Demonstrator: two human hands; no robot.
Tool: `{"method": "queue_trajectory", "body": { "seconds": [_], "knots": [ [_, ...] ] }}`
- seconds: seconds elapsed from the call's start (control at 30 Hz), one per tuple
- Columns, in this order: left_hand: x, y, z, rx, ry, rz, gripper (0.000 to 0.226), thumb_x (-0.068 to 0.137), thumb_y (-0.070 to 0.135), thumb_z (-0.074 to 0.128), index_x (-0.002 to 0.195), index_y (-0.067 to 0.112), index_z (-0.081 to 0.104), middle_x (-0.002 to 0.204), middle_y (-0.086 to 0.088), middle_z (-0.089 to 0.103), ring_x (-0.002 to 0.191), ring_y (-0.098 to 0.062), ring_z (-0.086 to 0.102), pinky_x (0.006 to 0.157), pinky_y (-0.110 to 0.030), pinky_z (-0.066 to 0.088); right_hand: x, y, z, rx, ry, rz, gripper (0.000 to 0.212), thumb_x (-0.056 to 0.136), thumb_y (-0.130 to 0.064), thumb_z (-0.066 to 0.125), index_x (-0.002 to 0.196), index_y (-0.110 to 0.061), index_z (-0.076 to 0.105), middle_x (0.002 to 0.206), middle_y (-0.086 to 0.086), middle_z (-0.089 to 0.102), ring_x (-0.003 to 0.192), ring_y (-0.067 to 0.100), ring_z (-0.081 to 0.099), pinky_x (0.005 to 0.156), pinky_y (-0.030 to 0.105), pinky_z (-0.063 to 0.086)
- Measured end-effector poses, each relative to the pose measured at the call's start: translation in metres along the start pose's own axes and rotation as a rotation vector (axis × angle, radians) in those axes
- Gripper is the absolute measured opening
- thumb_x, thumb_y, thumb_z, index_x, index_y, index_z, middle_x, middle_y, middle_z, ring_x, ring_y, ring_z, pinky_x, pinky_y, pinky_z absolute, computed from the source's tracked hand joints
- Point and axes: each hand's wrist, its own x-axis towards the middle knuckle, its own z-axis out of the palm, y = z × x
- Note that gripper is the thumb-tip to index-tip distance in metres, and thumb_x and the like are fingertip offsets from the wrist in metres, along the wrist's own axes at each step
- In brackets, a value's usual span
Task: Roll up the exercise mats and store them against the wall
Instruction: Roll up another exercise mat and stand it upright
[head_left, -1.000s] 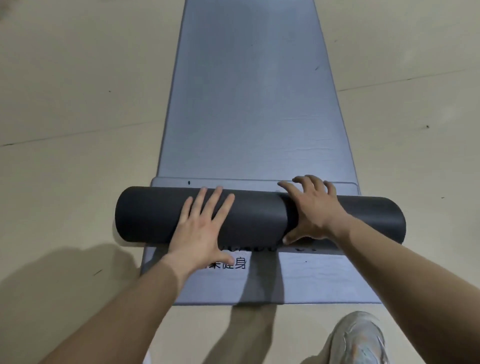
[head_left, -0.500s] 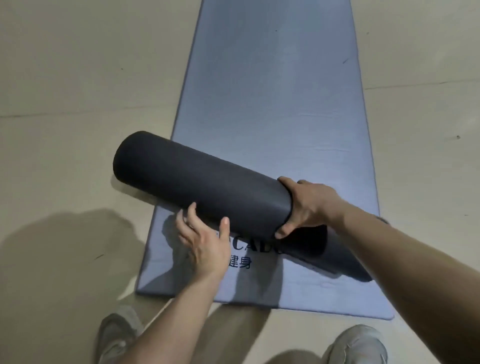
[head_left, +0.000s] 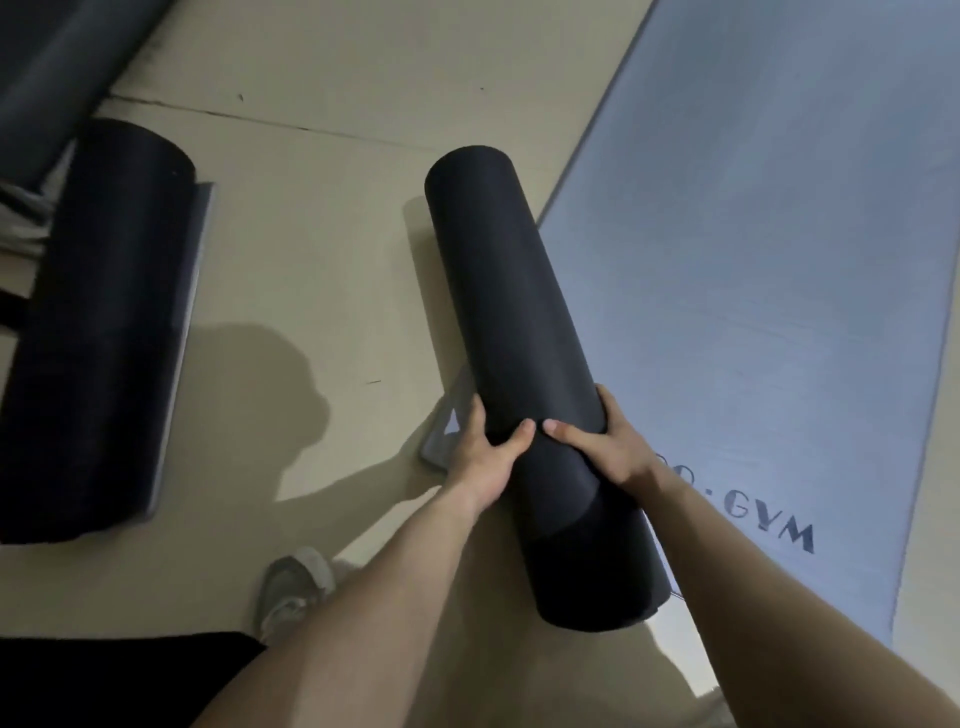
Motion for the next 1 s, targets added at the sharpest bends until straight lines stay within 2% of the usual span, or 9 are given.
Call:
{"method": "queue_trajectory", "body": {
  "seconds": [0.13, 0.23, 0.33, 0.6, 0.7, 0.77, 0.83, 0.9, 1.0],
  "knots": [
    [-0.004, 0.001, -0.023, -0.059, 0.004, 0.044, 0.113, 0.056, 0.082, 0.075, 0.153, 0.051, 0.027, 0.157, 0.012, 0.042, 0.138, -0.015, 0.047, 0.115, -0.043, 0.041, -0.005, -0.013, 0.03, 0.063, 0.037, -0.022, 0.072, 0.075, -0.039, 0.092, 0.132, -0.038, 0.048, 0.121, -0.017, 0.066, 0.109, 0.004, 0.065, 0.089, 0.023, 0.053],
    [-0.004, 0.014, -0.062, -0.129, 0.075, 0.042, 0.099, 0.067, 0.063, 0.076, 0.154, 0.041, 0.034, 0.151, 0.009, 0.047, 0.136, -0.016, 0.05, 0.115, -0.041, 0.04, 0.007, -0.029, 0.079, 0.082, 0.07, -0.024, 0.079, 0.069, -0.051, 0.092, 0.133, -0.037, 0.047, 0.12, -0.014, 0.068, 0.109, 0.01, 0.067, 0.1, 0.037, 0.055],
    [0.0, 0.022, -0.122, -0.181, 0.165, 0.058, 0.088, 0.061, 0.065, 0.076, 0.143, 0.049, 0.047, 0.14, 0.008, 0.06, 0.122, -0.015, 0.061, 0.108, -0.041, 0.047, 0.021, -0.057, 0.144, 0.11, 0.08, -0.024, 0.077, 0.072, -0.052, 0.09, 0.132, -0.034, 0.045, 0.118, -0.01, 0.066, 0.106, 0.014, 0.067, 0.102, 0.044, 0.054],
    [0.036, -0.01, -0.294, -0.282, 0.312, 0.025, 0.088, 0.063, 0.06, 0.077, 0.144, 0.048, 0.047, 0.14, 0.012, 0.06, 0.124, -0.015, 0.06, 0.111, -0.042, 0.045, 0.057, -0.111, 0.321, 0.065, -0.042, -0.049, 0.085, 0.061, -0.067, 0.086, 0.128, -0.038, 0.043, 0.118, -0.009, 0.066, 0.105, 0.021, 0.067, 0.1, 0.048, 0.056],
    [0.022, -0.012, -0.344, -0.18, 0.418, 0.035, 0.074, 0.081, 0.054, 0.071, 0.149, 0.043, 0.045, 0.143, 0.011, 0.055, 0.128, -0.015, 0.054, 0.113, -0.036, 0.04, 0.063, -0.123, 0.381, 0.041, -0.078, -0.058, 0.087, 0.061, -0.069, 0.085, 0.129, -0.038, 0.04, 0.122, -0.006, 0.066, 0.107, 0.024, 0.067, 0.1, 0.048, 0.055],
    [0.019, -0.016, -0.375, -0.027, 0.575, 0.043, 0.058, 0.095, 0.046, 0.063, 0.149, 0.035, 0.048, 0.147, 0.002, 0.048, 0.135, -0.021, 0.048, 0.117, -0.036, 0.035, 0.066, -0.129, 0.421, 0.03, -0.1, -0.059, 0.091, 0.061, -0.07, 0.084, 0.131, -0.038, 0.036, 0.125, -0.003, 0.064, 0.11, 0.026, 0.065, 0.103, 0.046, 0.053],
    [0.014, -0.019, -0.398, 0.171, 0.766, 0.059, 0.049, 0.099, 0.043, 0.058, 0.146, 0.029, 0.054, 0.146, -0.004, 0.048, 0.136, -0.025, 0.046, 0.118, -0.038, 0.033, 0.066, -0.133, 0.456, 0.032, -0.123, -0.045, 0.101, 0.061, -0.071, 0.083, 0.141, -0.035, 0.032, 0.129, -0.001, 0.063, 0.113, 0.028, 0.064, 0.105, 0.045, 0.052],
    [0.012, -0.017, -0.408, 0.346, 0.867, 0.072, 0.043, 0.099, 0.042, 0.057, 0.139, 0.027, 0.06, 0.142, -0.002, 0.053, 0.132, -0.025, 0.05, 0.113, -0.039, 0.038, 0.067, -0.136, 0.47, 0.035, -0.16, -0.005, 0.106, 0.07, -0.065, 0.083, 0.151, -0.032, 0.023, 0.134, 0.002, 0.059, 0.117, 0.029, 0.062, 0.107, 0.044, 0.05],
    [0.007, -0.008, -0.396, 0.407, 0.932, 0.04, 0.041, 0.099, 0.036, 0.058, 0.138, 0.026, 0.06, 0.144, 0.0, 0.053, 0.132, -0.025, 0.049, 0.106, -0.04, 0.042, 0.061, -0.144, 0.445, -0.045, -0.303, 0.018, 0.088, 0.09, -0.055, 0.073, 0.156, -0.027, 0.023, 0.145, 0.002, 0.054, 0.12, 0.025, 0.056, 0.095, 0.037, 0.05]
  ]
}}
